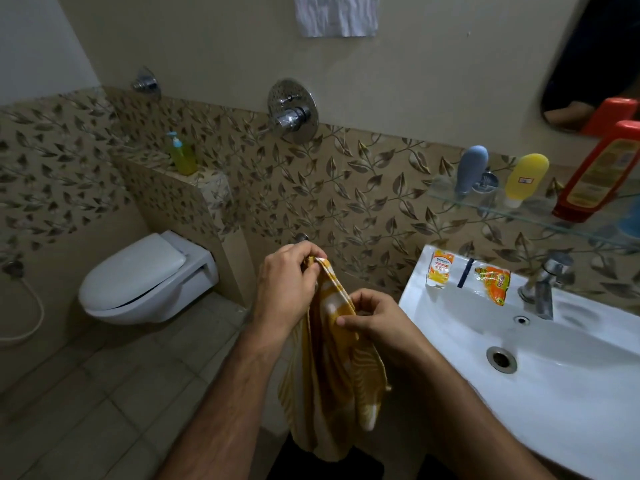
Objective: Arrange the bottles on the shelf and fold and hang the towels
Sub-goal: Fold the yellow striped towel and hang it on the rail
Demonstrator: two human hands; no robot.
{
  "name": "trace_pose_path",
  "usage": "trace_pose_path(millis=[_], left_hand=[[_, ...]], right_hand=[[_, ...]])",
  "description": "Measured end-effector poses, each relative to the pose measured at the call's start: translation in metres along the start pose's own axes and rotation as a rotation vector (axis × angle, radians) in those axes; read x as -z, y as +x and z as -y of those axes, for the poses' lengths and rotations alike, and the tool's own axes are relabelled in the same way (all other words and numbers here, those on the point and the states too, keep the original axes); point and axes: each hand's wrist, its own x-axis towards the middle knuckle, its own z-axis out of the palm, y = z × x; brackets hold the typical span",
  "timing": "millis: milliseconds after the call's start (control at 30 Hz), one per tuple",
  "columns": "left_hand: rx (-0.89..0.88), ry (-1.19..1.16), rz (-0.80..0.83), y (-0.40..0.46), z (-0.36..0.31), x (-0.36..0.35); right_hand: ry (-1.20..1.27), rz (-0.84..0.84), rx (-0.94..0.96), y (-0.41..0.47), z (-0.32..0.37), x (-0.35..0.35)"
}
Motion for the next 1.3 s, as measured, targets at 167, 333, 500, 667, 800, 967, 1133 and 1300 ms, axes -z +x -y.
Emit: trace_pose_path(millis=[167,333,500,667,800,967,1133,1300], left_hand=[[0.057,0.035,-0.040,0.002,0.005,0.004],[0.057,0.031,-0.041,0.004,0.006,0.001],[0.042,0.037,-0.036,0.005,0.005,-0.004],[0.061,0.028,-0.057,0.009,0.015,0.001],[0.217,0.044,0.007,0.018,0.038,0.001],[0.377,-0.015,0.232,0.010,0.071,-0.025],[0.446,-0.158,0.302,0.002,0.081,-0.034],[0.566,-0.573,0.398,-0.012,0.085,-0.030]], right_hand=[[-0.058,-0.185,0.004,-0.003,-0.007,-0.002],[0.003,-0.075,-0.081,-0.009,-0.010,0.003],[0.075,0.018,-0.189,-0.008,-0.019,0.009],[0.049,-0.073,-0.133,-0.015,-0.026,0.019],[-0.051,-0.234,-0.008,-0.027,-0.012,0.027],[-0.408,-0.442,0.260,-0.030,0.028,0.035],[-0.659,-0.533,0.372,-0.020,0.040,0.025],[-0.758,-0.588,0.384,-0.013,0.041,0.020]])
